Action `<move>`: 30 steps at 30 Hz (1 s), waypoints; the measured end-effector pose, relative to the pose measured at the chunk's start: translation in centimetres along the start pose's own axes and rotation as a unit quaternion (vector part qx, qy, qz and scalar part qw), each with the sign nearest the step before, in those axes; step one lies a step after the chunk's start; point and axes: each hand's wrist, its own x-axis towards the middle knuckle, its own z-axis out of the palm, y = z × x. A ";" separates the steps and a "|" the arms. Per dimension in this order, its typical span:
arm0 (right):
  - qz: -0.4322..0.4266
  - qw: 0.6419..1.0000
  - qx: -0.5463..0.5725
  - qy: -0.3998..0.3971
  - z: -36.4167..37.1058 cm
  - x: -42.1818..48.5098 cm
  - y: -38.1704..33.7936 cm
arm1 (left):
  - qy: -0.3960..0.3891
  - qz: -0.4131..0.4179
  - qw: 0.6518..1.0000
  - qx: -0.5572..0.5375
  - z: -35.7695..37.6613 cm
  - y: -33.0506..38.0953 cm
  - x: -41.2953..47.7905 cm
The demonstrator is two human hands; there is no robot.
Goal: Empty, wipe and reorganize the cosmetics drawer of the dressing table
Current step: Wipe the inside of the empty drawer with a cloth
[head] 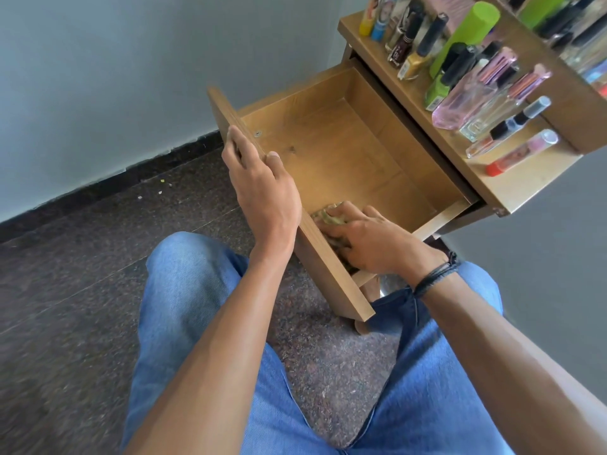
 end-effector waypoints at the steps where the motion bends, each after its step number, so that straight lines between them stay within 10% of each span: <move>1: 0.010 1.000 0.011 -0.006 -0.2 0.0 0.0 | -0.001 0.000 1.000 -0.002 0.0 0.0 0.0; 17: 0.234 0.969 0.081 0.011 -3.2 1.7 8.9 | -0.018 0.004 1.000 -0.012 0.0 0.2 0.1; 30: 0.209 0.971 0.051 0.101 -2.8 4.3 4.5 | -0.007 0.001 1.000 -0.005 0.1 0.4 0.2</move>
